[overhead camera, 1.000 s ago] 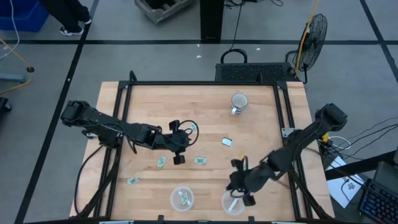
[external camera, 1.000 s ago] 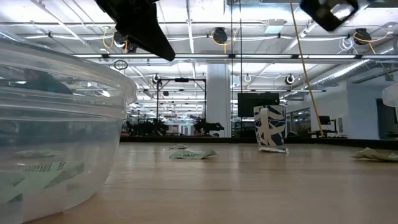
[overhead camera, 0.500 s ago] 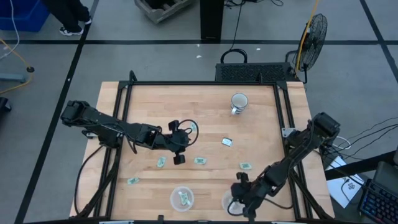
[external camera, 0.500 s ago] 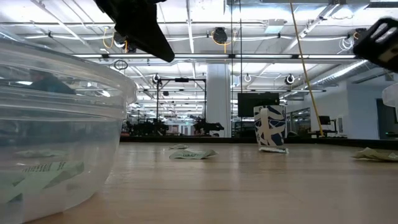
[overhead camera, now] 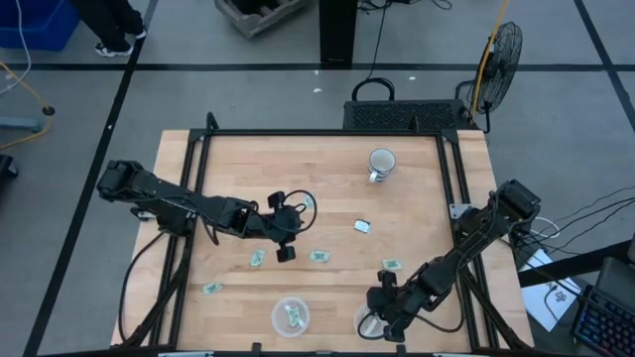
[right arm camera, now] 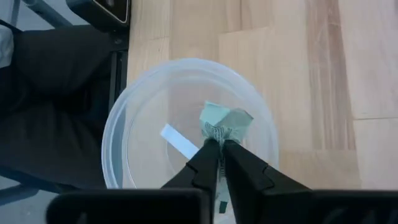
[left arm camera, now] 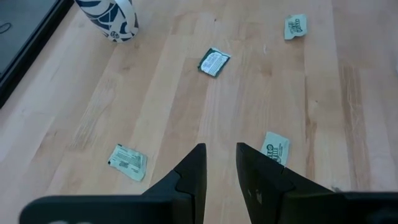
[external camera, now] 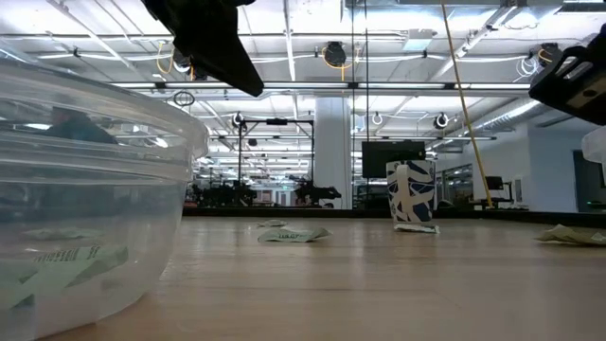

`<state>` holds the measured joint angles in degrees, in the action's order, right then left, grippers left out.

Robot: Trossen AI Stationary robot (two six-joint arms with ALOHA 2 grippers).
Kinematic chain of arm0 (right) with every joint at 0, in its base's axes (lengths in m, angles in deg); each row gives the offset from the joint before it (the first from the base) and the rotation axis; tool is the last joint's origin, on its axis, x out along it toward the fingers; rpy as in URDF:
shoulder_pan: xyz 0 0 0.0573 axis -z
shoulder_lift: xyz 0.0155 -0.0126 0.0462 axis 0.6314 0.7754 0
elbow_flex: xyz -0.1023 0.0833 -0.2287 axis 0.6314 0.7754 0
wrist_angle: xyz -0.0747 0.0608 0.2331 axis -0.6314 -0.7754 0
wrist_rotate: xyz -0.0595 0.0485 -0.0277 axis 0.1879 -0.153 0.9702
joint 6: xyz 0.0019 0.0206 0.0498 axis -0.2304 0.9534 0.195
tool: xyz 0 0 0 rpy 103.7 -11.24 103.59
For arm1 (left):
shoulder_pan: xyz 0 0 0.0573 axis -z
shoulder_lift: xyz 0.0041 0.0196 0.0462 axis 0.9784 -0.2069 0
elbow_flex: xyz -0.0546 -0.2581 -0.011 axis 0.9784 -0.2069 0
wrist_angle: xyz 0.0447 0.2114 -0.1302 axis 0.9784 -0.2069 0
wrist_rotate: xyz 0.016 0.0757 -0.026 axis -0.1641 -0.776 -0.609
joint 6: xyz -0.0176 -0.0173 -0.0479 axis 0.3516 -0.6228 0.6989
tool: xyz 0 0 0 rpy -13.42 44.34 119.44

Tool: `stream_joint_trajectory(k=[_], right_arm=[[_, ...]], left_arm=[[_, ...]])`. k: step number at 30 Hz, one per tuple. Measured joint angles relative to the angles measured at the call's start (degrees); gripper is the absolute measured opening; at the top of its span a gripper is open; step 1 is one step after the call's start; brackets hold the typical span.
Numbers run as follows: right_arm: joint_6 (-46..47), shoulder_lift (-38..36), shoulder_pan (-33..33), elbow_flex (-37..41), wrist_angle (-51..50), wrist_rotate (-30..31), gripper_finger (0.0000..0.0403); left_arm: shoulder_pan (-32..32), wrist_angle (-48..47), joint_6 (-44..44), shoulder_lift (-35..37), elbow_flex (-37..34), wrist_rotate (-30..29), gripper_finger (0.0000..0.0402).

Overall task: Pick and place Stevia / Truvia into bins
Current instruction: Put the white stevia packet into the right transparent container, then put the white stevia packet into the left transparent container

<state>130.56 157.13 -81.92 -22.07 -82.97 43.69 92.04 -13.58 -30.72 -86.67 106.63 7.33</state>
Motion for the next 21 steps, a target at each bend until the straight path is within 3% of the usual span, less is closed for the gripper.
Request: stream_joint_trajectory(k=[12,21], right_arm=[[0.0,-1.6,0.6,0.6,0.9,-0.3,0.0088],[-3.0,-15.0,2.1,0.7,0.0,-0.9,0.0073]], left_arm=[[0.0,0.0,-0.7,0.0,0.0,-0.1,0.0093],[-1.5,-1.3,-4.7,1.9,0.0,-2.2,0.0093]])
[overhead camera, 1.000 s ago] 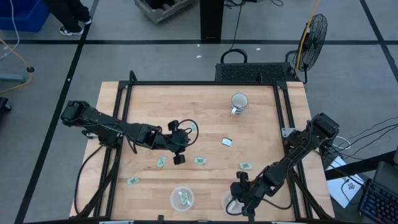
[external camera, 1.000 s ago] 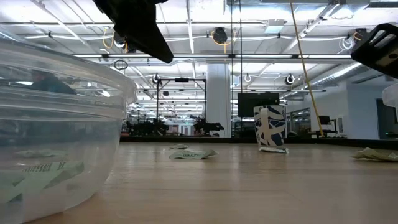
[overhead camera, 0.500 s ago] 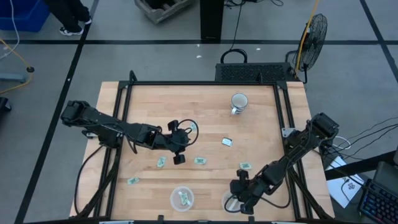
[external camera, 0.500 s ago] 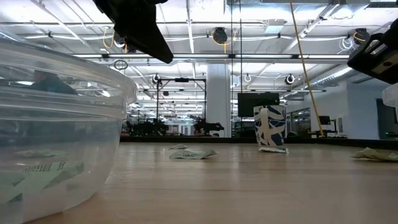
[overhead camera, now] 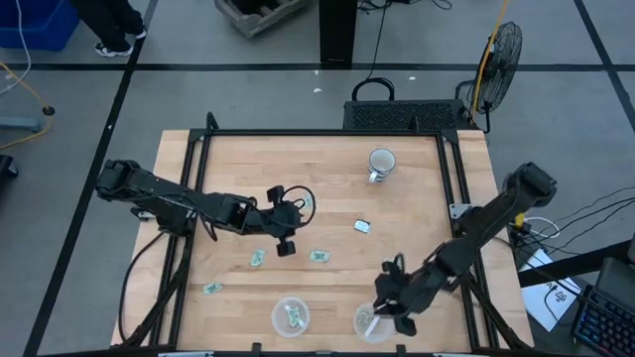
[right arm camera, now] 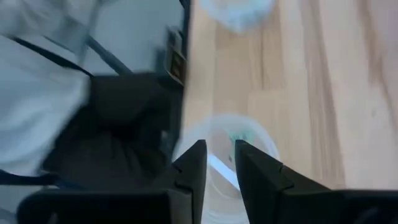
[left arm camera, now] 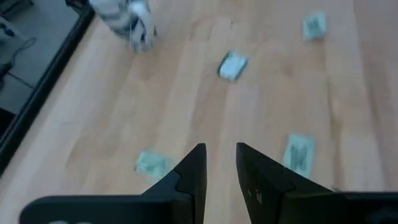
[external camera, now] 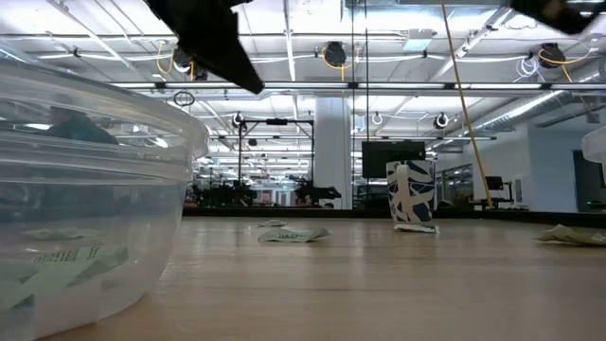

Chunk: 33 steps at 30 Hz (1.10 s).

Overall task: Pick and place Stevia / Truvia into bins
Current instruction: Put the white stevia packet into the left transparent container

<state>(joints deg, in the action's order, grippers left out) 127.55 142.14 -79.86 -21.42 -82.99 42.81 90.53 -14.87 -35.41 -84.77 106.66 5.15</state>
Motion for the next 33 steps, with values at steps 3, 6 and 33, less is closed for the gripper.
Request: stream_joint_trajectory(k=[3,6,33], right_arm=[[-8.6,-4.1,0.2,0.0,-1.1,7.6,0.0067],[-18.4,-5.8,0.4,0.0,-3.6,18.3,0.0061],[-18.4,-5.7,27.7,20.0,-0.8,25.0,0.0060]], left_arm=[[-0.8,-2.7,-0.6,2.7,0.1,-0.3,0.0093],[-1.5,-10.9,-0.1,6.9,-0.1,-1.1,0.0093],[-6.2,-1.7,5.8,18.7,-15.7,-1.4,0.0093]])
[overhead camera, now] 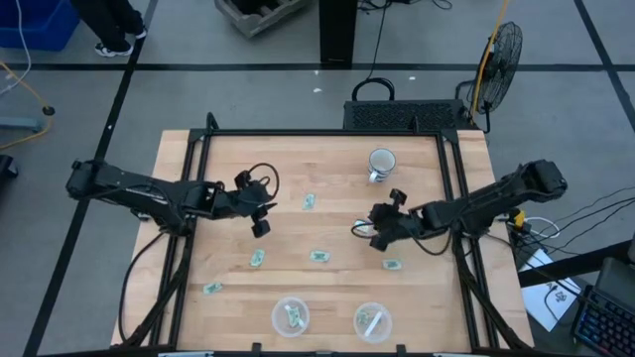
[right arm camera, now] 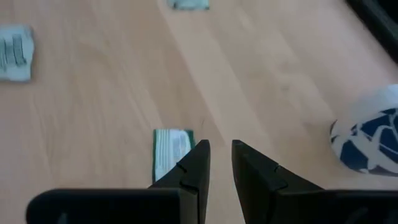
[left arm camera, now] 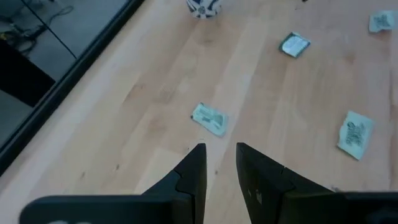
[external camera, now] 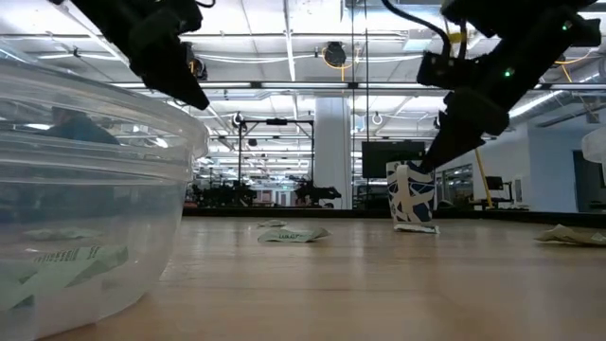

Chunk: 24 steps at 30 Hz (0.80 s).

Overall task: Pick and place Stevia / Truvia into bins
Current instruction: Put the white stevia packet into the left transparent container

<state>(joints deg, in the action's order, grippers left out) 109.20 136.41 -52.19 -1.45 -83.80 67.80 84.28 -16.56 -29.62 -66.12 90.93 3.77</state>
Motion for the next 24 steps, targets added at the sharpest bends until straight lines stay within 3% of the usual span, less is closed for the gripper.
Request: stream_joint_trajectory(k=[6,10,15,24], right_arm=[[-3.8,0.0,2.3,0.4,2.1,-0.6,0.0060],[-7.8,0.0,3.7,0.4,6.2,-6.9,0.0063],[-12.4,0.0,4.0,0.4,10.8,-9.1,0.0092],[-12.4,3.4,4.0,2.6,12.2,-9.2,0.0153]], left_arm=[[-3.6,8.7,-4.7,0.0,-3.4,4.7,0.0093],[-5.9,13.7,-5.3,-1.1,-4.9,10.4,0.0093],[-7.6,19.1,-11.8,-4.9,-6.2,10.9,0.0093],[-9.7,28.9,-11.9,-14.4,-6.3,10.9,0.0093]])
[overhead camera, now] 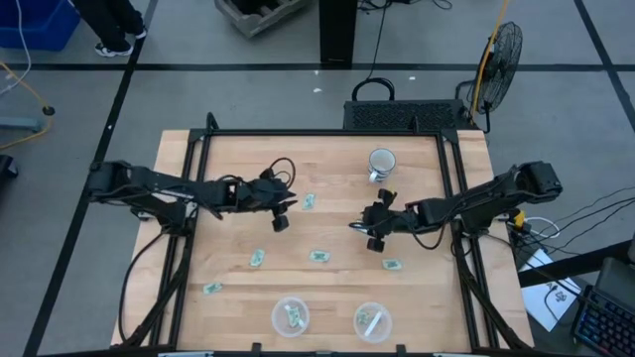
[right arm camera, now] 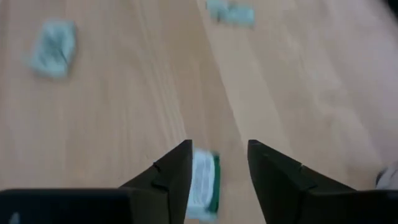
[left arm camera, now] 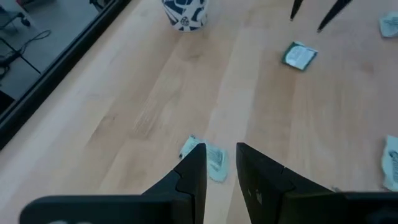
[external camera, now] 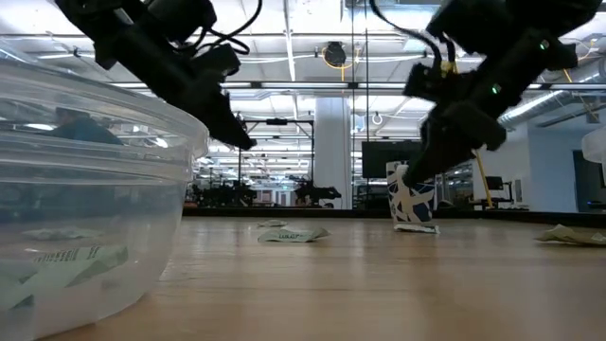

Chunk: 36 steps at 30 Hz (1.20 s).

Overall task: Pick and place Stevia / Truvia into bins
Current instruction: Put the white stevia packet into the left transparent container

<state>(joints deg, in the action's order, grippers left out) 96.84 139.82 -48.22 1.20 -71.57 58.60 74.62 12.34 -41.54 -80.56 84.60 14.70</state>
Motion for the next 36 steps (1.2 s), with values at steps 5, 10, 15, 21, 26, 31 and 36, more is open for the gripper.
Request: stream_joint_trajectory(k=[5,10,15,21,26,31,36], right_arm=[[5.9,0.7,0.1,4.2,1.9,0.0,0.0156],[5.0,0.4,0.1,8.5,11.8,0.0,0.0154],[3.0,0.2,0.1,9.0,17.0,0.0,0.0157],[0.6,0.2,0.1,9.0,19.3,-0.1,0.0156],[-1.4,0.2,0.1,9.0,20.2,-0.1,0.0155],[-2.7,0.2,0.1,9.0,20.4,-0.1,0.0155],[-4.2,0.2,0.5,9.0,21.3,-0.1,0.0155]], left_arm=[[-0.5,2.8,1.3,-3.3,0.1,0.9,0.0093],[-0.5,5.6,1.3,-8.6,0.1,0.8,0.0093],[-0.5,12.3,0.9,-14.8,0.1,0.6,0.0093],[-0.5,17.9,0.7,-19.4,0.1,0.6,0.0093],[-0.5,19.3,0.1,-22.0,0.1,1.0,0.0093],[-0.5,19.5,0.0,-23.3,0.1,1.2,0.0093],[-0.8,20.0,-0.7,-23.9,0.1,1.0,0.0093]])
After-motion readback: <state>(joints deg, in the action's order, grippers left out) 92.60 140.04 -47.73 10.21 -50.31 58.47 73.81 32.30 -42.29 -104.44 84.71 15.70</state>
